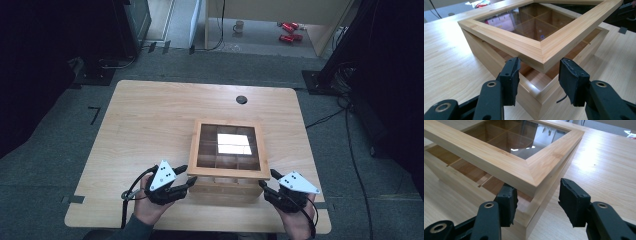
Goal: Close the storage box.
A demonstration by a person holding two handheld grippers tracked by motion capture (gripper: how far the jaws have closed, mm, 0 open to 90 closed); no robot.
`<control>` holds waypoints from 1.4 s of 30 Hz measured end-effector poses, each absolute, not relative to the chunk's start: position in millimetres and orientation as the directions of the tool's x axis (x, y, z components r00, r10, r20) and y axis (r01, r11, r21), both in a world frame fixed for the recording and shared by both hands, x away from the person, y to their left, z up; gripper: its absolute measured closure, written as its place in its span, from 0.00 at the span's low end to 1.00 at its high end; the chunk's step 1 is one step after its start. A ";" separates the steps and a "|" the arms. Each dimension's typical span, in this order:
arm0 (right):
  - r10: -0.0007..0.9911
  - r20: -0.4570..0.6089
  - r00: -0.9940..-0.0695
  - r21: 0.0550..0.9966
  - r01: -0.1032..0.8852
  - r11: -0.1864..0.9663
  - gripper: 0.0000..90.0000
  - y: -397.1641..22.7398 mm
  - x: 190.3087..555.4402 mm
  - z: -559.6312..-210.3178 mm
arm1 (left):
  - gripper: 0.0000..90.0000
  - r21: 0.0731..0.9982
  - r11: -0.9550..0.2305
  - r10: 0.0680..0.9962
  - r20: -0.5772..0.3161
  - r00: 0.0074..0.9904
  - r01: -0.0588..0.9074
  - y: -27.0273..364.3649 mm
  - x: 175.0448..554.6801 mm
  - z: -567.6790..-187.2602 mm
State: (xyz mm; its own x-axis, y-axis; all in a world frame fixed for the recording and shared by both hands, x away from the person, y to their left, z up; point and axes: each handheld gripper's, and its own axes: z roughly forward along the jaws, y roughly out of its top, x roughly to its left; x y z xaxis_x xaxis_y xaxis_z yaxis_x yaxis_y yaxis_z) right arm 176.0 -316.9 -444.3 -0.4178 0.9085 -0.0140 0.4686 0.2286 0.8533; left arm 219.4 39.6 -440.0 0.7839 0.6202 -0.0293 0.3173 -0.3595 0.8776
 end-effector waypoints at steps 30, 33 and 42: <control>0.893 -0.038 -0.448 0.831 0.482 0.277 0.48 -316.8 167.8 -461.3 | 0.57 0.860 -0.370 0.627 -0.047 0.777 0.351 37.1 215.8 -465.8; 0.893 -0.035 -0.449 0.824 0.492 0.280 0.48 -317.1 166.5 -464.1 | 0.57 0.857 -0.374 0.629 -0.048 0.776 0.356 36.3 215.2 -468.6; 0.892 -0.019 -0.452 0.819 0.505 0.273 0.46 -318.8 166.6 -467.6 | 0.56 0.853 -0.377 0.629 -0.051 0.775 0.362 34.9 215.9 -473.3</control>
State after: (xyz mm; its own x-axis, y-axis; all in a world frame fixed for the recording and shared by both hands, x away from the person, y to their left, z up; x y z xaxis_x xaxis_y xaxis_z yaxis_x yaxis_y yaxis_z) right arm 166.6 -318.8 -467.6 -0.4521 0.8918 -0.0186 0.5047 0.2729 0.8190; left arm 215.9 34.9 -473.3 0.7754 0.6294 -0.0507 0.3615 -0.3768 0.8528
